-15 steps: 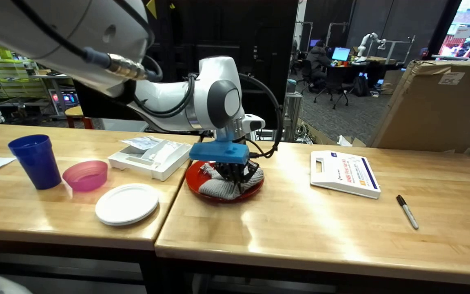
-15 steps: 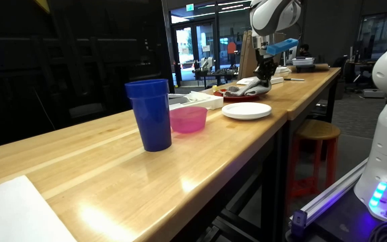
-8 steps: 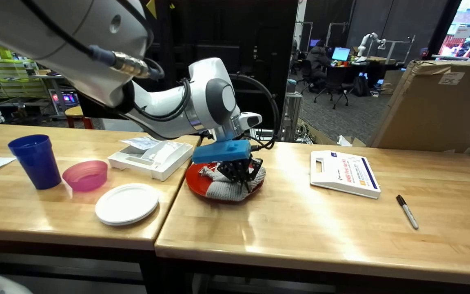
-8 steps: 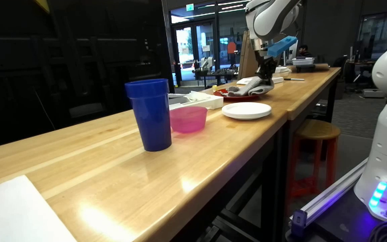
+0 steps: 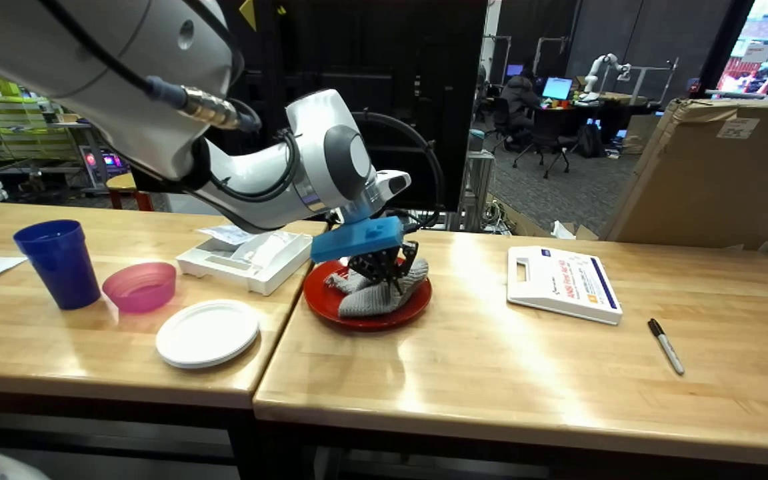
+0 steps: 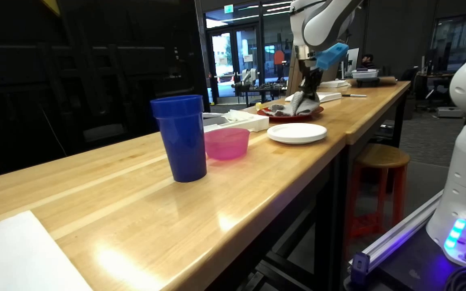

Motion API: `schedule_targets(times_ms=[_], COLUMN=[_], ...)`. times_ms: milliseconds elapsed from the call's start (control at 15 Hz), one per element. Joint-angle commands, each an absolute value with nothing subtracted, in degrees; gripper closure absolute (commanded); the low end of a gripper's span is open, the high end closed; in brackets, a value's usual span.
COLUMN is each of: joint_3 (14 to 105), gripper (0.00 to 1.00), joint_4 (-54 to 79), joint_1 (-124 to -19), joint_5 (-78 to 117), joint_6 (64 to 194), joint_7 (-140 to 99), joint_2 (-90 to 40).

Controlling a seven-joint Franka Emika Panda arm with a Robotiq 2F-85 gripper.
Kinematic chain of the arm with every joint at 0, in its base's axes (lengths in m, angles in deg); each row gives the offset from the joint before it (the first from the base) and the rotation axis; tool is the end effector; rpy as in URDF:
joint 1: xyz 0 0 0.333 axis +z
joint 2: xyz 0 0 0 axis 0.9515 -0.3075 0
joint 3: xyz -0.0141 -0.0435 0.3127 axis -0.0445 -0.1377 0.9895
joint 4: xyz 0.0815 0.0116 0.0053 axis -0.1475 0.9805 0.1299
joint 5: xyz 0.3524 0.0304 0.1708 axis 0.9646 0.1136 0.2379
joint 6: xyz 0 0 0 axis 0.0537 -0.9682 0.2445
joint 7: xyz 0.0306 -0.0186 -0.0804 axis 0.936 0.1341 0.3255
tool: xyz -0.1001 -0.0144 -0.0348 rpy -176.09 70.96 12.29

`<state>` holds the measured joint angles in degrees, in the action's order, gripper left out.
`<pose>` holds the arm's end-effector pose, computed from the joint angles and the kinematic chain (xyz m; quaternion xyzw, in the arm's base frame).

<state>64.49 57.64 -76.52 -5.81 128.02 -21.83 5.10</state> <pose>0.4752 -0.0388 0.4236 0.9757 0.0736 0.0822 0.1893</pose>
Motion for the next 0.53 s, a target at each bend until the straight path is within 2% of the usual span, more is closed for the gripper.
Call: schedule_targets(times_ms=[0, 467], joint_3=[62.6, 61.9], gripper=[0.98, 0.98], joint_4=[57.2, 55.2], joint_1=[-73.4, -71.6], joint_5=[5.2, 19.8], joint_6=[130.8, 130.1], joint_7=[-11.4, -1.2], joint_2=[3.5, -0.7])
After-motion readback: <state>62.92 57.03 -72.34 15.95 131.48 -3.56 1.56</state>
